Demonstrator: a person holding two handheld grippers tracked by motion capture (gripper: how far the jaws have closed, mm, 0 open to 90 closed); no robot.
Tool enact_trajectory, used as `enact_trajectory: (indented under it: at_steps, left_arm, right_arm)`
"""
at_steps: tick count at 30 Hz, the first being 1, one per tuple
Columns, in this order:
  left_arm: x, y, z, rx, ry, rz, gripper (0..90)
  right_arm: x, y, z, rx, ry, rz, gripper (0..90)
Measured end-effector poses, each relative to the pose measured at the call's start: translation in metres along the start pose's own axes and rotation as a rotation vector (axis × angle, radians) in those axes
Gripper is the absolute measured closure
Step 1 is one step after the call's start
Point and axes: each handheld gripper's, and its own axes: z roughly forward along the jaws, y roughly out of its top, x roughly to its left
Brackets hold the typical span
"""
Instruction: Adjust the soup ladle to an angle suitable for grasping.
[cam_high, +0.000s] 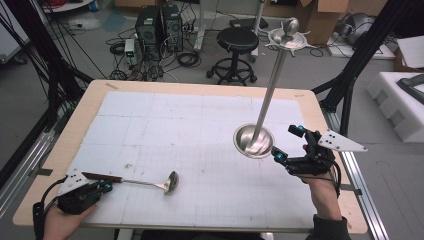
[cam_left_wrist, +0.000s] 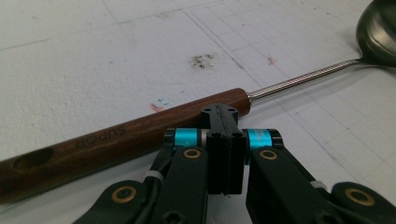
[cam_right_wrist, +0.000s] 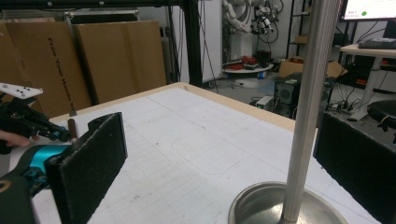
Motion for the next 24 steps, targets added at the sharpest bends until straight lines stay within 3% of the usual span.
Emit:
enact_trajectory:
  at_steps: [8, 12, 24]
  left_arm:
    - [0.004, 0.012, 0.005, 0.033, -0.008, -0.030, 89.9]
    - [0.005, 0.017, 0.011, 0.042, -0.011, 0.000, 89.9]
    - [0.010, 0.034, 0.039, 0.074, -0.001, 0.010, 89.9]
  right_arm:
    - [0.000, -0.002, 0.002, 0.009, -0.001, 0.004, 1.4]
    - [0.000, -0.002, 0.000, 0.004, -0.004, 0.008, 1.4]
    - [-0.004, -0.003, -0.006, -0.008, -0.020, 0.016, 1.4]
